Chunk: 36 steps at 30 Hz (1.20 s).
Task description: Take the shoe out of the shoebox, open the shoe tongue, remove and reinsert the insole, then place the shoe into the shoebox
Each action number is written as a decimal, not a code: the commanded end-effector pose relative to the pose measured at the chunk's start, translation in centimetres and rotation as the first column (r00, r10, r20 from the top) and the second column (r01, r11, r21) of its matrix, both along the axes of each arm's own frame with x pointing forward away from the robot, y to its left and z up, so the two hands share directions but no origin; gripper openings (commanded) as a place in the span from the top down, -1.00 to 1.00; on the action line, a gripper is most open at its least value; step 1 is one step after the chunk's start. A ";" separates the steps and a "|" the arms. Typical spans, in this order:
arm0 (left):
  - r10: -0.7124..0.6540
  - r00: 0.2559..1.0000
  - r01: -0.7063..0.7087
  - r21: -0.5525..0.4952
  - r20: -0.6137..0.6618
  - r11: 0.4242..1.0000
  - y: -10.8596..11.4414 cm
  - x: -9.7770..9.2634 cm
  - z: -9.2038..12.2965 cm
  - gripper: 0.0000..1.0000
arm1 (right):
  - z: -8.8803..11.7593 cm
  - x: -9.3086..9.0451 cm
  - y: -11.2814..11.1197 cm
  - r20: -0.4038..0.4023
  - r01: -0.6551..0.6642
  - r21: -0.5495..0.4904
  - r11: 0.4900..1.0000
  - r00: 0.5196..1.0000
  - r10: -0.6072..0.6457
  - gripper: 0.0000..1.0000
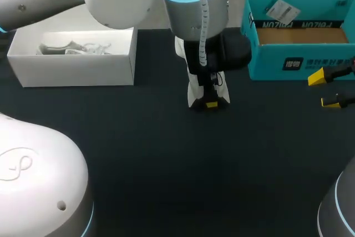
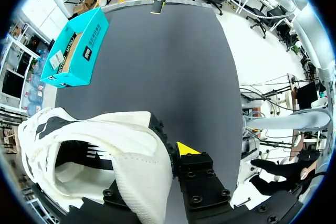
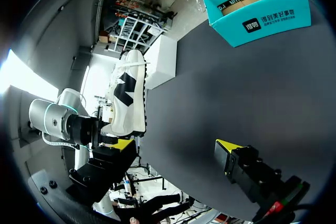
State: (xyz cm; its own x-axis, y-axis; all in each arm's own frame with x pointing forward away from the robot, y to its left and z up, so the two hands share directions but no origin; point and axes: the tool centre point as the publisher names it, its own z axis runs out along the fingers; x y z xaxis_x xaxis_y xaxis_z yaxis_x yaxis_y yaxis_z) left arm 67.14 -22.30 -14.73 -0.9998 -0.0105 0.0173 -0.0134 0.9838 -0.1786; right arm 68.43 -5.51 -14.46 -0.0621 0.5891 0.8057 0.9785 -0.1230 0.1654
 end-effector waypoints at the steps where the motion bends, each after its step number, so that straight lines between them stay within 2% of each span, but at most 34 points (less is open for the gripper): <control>1: 0.000 1.000 0.000 -0.002 0.003 1.000 0.2 0.0 0.1 1.00 | 0.0 -0.1 0.0 -0.001 0.002 -0.002 1.000 1.000 -0.002 -1.00; 18: 0.000 1.000 0.000 -0.002 0.003 1.000 0.2 0.0 0.1 1.00 | 0.0 -0.1 0.0 -0.001 0.002 -0.002 1.000 1.000 -0.002 -1.00; 21: 0.025 1.000 -0.025 -0.015 -0.017 1.000 0.9 0.9 0.1 1.00 | 0.0 -0.1 0.0 -0.001 0.002 -0.002 1.000 1.000 -0.002 -1.00; 24: 0.036 0.999 -0.037 -0.042 -0.032 0.998 2.2 1.7 0.3 1.00 | 0.0 -0.1 0.0 -0.001 0.002 -0.002 1.000 1.000 -0.002 -1.00; 29: 0.008 0.999 -0.009 -0.025 -0.042 1.000 5.1 2.9 0.1 1.00 | 0.0 -0.1 0.0 -0.001 0.002 -0.002 1.000 1.000 -0.002 -1.00; 36: -0.022 0.997 0.024 0.032 -0.070 0.999 11.2 4.8 0.5 1.00 | 0.0 -0.1 0.0 -0.001 0.002 -0.002 1.000 1.000 -0.002 -1.00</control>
